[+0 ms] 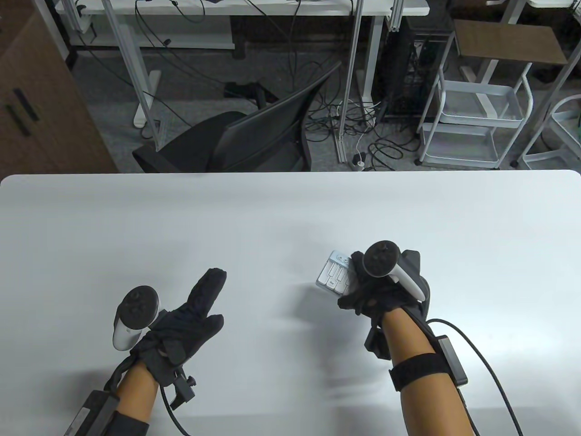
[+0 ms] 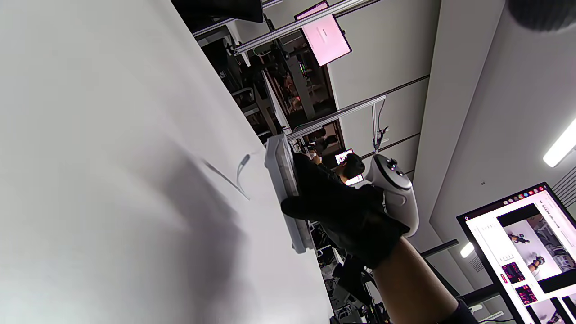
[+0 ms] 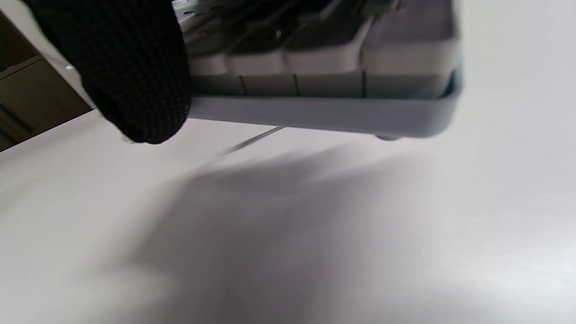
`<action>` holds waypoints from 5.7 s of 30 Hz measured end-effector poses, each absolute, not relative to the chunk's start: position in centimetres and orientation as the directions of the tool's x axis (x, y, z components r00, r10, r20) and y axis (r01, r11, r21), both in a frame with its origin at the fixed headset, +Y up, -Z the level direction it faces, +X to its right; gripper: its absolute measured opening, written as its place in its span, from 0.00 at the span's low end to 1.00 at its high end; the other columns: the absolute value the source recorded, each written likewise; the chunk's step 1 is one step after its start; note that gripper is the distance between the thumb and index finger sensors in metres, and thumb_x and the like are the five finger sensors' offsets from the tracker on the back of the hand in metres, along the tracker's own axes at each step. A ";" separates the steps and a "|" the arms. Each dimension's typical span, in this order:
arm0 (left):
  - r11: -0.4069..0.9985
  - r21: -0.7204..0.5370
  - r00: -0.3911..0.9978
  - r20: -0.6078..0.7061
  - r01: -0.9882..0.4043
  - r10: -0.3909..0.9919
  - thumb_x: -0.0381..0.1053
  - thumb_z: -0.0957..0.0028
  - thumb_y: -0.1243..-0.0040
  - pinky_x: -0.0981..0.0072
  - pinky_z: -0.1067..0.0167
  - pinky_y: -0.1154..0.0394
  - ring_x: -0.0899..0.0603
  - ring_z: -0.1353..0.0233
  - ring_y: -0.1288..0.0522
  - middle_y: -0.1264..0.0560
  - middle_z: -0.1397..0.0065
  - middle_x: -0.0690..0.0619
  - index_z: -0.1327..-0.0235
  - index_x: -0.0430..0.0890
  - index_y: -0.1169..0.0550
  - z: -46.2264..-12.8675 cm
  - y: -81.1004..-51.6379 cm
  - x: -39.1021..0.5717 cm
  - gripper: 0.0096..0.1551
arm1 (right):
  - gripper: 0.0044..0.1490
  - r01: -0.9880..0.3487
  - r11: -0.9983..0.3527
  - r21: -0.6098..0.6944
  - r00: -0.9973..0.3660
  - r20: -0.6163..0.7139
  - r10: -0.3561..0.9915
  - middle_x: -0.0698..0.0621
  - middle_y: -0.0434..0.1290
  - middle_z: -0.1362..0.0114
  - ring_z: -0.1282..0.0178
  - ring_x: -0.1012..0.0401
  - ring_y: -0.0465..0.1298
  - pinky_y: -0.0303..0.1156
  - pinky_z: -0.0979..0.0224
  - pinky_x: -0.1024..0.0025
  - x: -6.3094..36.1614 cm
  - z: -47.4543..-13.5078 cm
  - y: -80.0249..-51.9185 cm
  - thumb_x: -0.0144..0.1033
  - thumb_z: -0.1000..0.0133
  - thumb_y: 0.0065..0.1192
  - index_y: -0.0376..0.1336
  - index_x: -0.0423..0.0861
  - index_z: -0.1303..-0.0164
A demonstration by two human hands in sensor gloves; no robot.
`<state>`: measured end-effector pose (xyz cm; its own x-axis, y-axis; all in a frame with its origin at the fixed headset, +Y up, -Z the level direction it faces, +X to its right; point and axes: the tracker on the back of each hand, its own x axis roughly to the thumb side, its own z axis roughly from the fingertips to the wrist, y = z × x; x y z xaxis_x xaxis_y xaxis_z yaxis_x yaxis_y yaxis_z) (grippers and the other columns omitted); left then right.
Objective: Press Re-Fa-La on toy piano
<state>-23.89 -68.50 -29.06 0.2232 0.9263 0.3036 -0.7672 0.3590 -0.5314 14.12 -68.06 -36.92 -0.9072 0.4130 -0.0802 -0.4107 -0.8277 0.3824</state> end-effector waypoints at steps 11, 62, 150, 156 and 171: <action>0.357 -0.531 0.220 0.304 -0.768 0.927 0.83 0.49 0.50 0.26 0.36 0.69 0.33 0.16 0.73 0.68 0.15 0.50 0.17 0.60 0.57 -29.1 -68.5 -23.9 0.57 | 0.69 -0.317 -0.837 0.446 -0.911 0.101 0.399 0.47 0.46 0.17 0.16 0.39 0.50 0.38 0.24 0.30 6.9 -36.2 -69.3 0.50 0.57 0.88 0.42 0.54 0.19; 0.367 -0.532 0.229 0.308 -0.763 0.924 0.83 0.48 0.50 0.26 0.35 0.69 0.33 0.16 0.72 0.68 0.15 0.50 0.17 0.59 0.57 -29.1 -68.4 -23.8 0.57 | 0.70 -0.061 -0.833 0.550 -0.907 0.319 0.277 0.49 0.44 0.17 0.15 0.41 0.49 0.38 0.23 0.31 -0.2 -33.2 -75.5 0.51 0.57 0.87 0.39 0.57 0.20; 0.373 -0.535 0.232 0.313 -0.758 0.921 0.83 0.48 0.50 0.26 0.35 0.69 0.33 0.16 0.72 0.67 0.15 0.50 0.17 0.59 0.57 -28.9 -68.4 -23.7 0.57 | 0.58 -0.055 -0.834 0.549 -0.882 0.365 0.299 0.48 0.38 0.15 0.13 0.39 0.41 0.35 0.24 0.30 -2.1 -31.4 -74.5 0.59 0.50 0.78 0.44 0.61 0.20; 0.373 -0.533 0.231 0.315 -0.760 0.921 0.83 0.48 0.50 0.26 0.35 0.69 0.33 0.16 0.72 0.67 0.15 0.50 0.17 0.59 0.57 -28.9 -68.4 -23.7 0.56 | 0.59 -0.050 -0.835 0.547 -0.882 0.368 0.294 0.48 0.38 0.15 0.13 0.40 0.41 0.35 0.24 0.30 -2.1 -31.4 -74.6 0.59 0.50 0.78 0.43 0.61 0.20; 0.376 -0.539 0.234 0.315 -0.754 0.920 0.83 0.48 0.50 0.26 0.35 0.69 0.33 0.16 0.72 0.67 0.15 0.50 0.17 0.59 0.57 -28.9 -68.4 -23.5 0.56 | 0.59 -0.057 -0.832 0.552 -0.881 0.365 0.302 0.49 0.38 0.15 0.13 0.40 0.41 0.36 0.24 0.30 -2.1 -31.4 -74.7 0.59 0.50 0.78 0.43 0.61 0.20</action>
